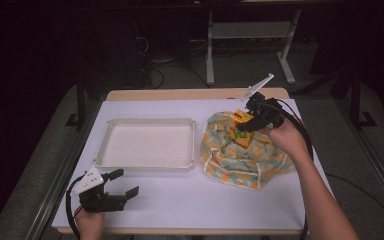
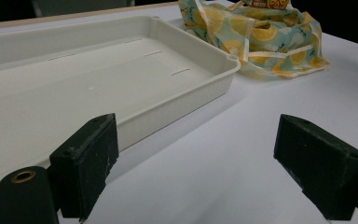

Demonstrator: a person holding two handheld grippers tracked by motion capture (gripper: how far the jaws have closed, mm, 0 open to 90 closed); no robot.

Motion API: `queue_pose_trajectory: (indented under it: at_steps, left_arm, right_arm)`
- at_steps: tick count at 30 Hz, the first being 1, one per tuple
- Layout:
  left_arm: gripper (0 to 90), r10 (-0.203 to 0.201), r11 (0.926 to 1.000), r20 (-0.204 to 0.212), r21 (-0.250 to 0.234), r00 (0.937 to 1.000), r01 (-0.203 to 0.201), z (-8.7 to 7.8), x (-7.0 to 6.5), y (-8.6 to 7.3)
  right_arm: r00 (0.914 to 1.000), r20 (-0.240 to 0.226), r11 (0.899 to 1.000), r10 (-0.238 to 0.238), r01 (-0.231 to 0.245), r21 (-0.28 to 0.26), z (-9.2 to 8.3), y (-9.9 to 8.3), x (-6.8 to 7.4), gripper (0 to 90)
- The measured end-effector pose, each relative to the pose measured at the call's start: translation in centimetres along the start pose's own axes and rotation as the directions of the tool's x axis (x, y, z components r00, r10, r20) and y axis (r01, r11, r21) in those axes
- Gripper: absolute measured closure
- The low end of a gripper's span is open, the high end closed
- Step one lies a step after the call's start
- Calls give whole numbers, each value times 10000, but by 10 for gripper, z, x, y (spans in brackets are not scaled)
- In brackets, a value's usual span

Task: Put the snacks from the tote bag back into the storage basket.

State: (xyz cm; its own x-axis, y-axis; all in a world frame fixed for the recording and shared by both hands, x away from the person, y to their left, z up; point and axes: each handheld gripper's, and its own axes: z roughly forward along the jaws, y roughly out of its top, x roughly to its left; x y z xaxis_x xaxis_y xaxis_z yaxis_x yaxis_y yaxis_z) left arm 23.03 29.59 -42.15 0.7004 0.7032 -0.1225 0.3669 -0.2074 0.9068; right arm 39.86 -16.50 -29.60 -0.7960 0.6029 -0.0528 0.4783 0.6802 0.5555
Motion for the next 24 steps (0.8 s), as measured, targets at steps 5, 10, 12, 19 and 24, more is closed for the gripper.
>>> queue_pose_trajectory:
  at_steps: [5,10,12,19,24]
  left_arm:
    - [134,-19,10000,-9,-15,10000,19,0,0,0]
    - [133,18,10000,-1,13,10000,-18,0,0,0]
    - [134,23,10000,-9,17,10000,-23,0,0,0]
    - [134,-18,10000,-21,-20,10000,18,0,0,0]
    - [134,-17,10000,-23,-16,10000,17,0,1,0]
  right_arm:
    - [9999,16,9999,-146,146,-66,-4,3,2,491]
    - [9995,-43,9994,-312,312,-141,-8,6,6,490]
    - [9989,-83,9989,-459,458,-129,-9,7,9,491]
    - [9975,-270,9974,-659,651,-296,-13,14,15,491]
    - [9971,-272,9968,-704,693,-390,-16,19,18,491]
